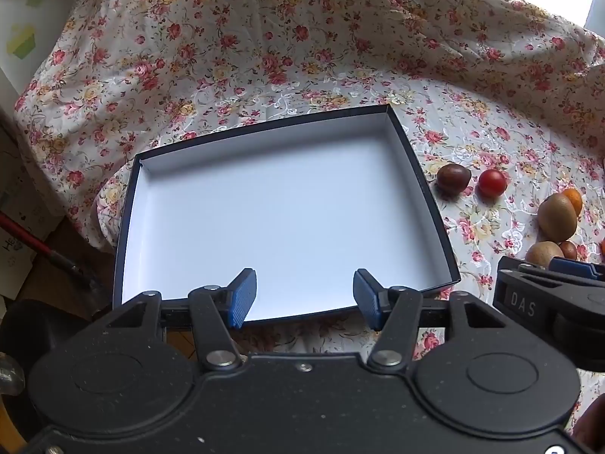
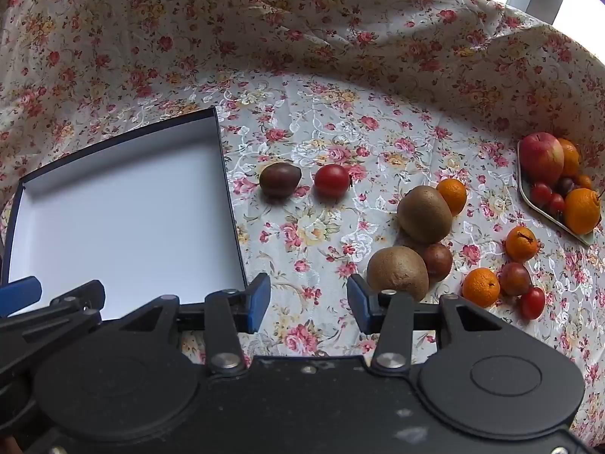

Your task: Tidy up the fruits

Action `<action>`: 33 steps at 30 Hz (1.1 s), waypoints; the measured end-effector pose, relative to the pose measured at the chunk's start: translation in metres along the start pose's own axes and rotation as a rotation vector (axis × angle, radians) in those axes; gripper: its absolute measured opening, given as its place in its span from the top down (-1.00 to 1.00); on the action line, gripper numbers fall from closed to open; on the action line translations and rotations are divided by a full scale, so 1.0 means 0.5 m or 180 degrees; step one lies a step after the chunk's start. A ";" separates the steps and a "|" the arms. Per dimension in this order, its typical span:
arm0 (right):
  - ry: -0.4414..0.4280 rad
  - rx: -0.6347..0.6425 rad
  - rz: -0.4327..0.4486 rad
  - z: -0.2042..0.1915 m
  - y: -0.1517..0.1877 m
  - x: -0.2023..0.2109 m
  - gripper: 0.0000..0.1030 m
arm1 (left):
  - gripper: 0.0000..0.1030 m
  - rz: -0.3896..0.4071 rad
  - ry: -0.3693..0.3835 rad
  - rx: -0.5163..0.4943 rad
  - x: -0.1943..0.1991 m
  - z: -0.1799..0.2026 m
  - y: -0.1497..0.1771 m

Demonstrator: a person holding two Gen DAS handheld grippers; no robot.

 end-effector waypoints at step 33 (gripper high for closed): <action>0.0013 0.0011 -0.0033 0.000 0.001 -0.004 0.06 | -0.21 -0.0027 -0.0003 -0.0021 -0.004 0.005 0.004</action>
Point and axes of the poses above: each gripper's, at about its wrist camera, not at the fingertips, and x roughly against the way its jaws point, z to its right, y to its underside, the point moved 10 cm from there along -x, roughly the way its jaws point, and after that the axes turned 4 degrees about -y, right-handed, at the moved point
